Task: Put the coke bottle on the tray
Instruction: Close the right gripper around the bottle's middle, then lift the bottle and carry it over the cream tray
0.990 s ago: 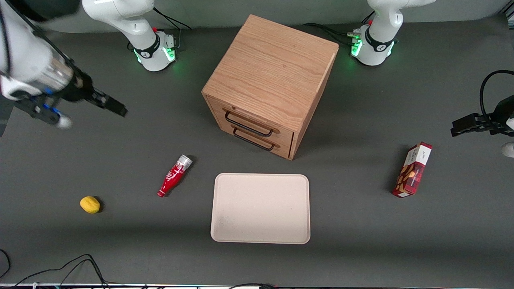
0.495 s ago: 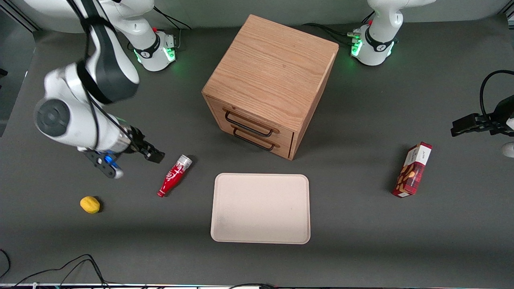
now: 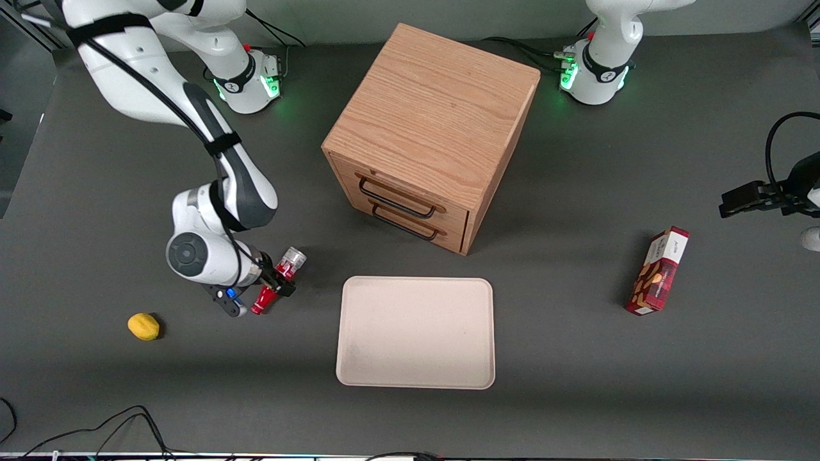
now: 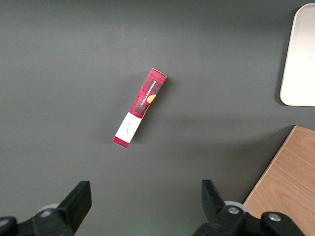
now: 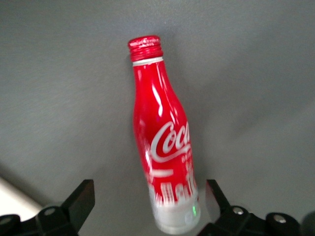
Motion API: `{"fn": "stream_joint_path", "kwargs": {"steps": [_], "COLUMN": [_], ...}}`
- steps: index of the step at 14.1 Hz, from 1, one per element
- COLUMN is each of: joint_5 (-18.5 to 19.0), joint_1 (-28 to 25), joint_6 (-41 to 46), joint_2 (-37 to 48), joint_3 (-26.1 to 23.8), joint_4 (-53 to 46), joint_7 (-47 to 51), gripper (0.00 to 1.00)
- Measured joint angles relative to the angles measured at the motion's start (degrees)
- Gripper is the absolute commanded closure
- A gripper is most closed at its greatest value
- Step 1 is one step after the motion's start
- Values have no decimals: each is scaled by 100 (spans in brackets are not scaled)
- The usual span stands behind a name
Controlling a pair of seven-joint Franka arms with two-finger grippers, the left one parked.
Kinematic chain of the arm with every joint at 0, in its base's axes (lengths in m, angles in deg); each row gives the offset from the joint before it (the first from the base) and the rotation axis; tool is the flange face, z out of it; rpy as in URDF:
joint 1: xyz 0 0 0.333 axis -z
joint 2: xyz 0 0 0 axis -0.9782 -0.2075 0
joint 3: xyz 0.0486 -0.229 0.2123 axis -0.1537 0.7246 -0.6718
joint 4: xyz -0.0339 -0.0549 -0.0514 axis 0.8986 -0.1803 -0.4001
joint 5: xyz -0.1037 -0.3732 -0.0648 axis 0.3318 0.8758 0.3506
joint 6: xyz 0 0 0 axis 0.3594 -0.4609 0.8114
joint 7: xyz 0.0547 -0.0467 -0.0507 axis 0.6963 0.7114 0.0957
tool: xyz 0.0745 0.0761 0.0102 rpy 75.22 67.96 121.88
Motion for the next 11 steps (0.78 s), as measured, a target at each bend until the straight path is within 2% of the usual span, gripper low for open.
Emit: {"fn": "stream_joint_path", "kwargs": {"steps": [2, 3, 4, 7, 11], "joint_5": [67, 75, 101, 272, 323], "joint_1": [0, 0, 0, -2, -10], "joint_6": [-387, -568, -715, -837, -841], "joint_2": [-149, -177, -194, -236, -239], "joint_3": [0, 0, 0, 0, -8], "joint_4": [175, 270, 352, 436, 429], "joint_7": [1, 1, 1, 1, -1], "gripper": [0, 17, 99, 100, 100]}}
